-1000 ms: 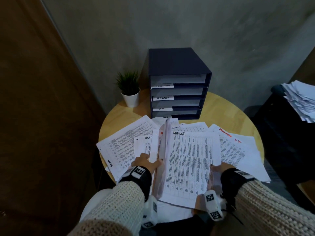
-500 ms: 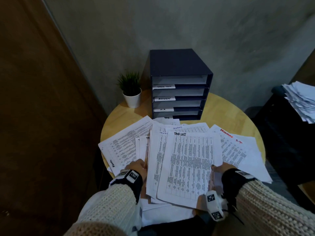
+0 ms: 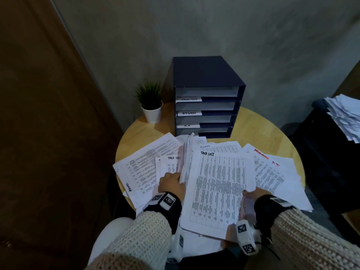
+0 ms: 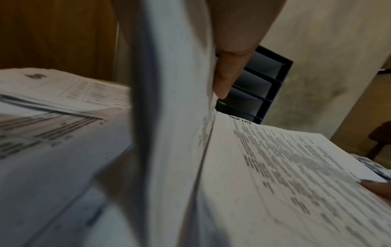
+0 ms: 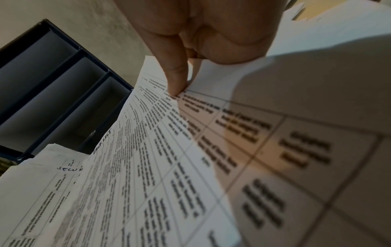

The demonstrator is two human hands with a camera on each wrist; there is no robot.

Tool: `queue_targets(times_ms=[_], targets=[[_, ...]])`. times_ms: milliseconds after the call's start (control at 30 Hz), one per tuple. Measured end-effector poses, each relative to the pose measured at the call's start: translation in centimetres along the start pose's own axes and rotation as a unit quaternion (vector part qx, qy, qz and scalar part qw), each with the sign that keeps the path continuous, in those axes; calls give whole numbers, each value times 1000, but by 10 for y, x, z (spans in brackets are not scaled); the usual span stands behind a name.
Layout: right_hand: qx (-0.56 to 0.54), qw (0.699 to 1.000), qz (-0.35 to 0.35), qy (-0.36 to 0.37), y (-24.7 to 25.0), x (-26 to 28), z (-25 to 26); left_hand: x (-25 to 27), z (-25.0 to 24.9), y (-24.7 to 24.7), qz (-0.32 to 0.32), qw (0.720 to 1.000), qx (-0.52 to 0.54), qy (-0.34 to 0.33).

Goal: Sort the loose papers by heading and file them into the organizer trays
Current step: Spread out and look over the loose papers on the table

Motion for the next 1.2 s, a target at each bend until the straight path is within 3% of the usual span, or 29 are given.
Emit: queue_targets(times_ms=[100,200,433,533,667,733,867,1100,1200], targets=[[-7,1000,-4,4,0,-5,-1,6,-11,1,0,997,65,-41],[-2,1000,-8,7,2,-1,0,12,-14,-10,53,991,116,-41],[19,1000,-11,5,6,8,1,18,-19,-16,56,993,84,-67],[14,1000,-19,2,8,11,2,14,-14,-14,62,990,122,-38],[17,1000,-9,6,7,14,1,8,3,-12,36,996,77,11],[4,1000,-11,11,4,6,0,9,11,-15,57,988,132,54],[3,1000,-19,4,4,3,0,12,8,-24,108,965,229,67],[-64,998,-11,-4,1,3,-4,28,-31,-12,60,963,261,-15],[-74,997,-22,9,0,-7,-4,28,-28,-6,38,968,247,2]])
Point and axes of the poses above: each hand's wrist, its own x-axis away from the middle knuckle, its own y-axis out of the back of the hand, z = x × y, the point moved 10 cm from there along -x, towards the middle knuckle, and after that the axes turned 1 degree about -x, right-handed, at the moved point
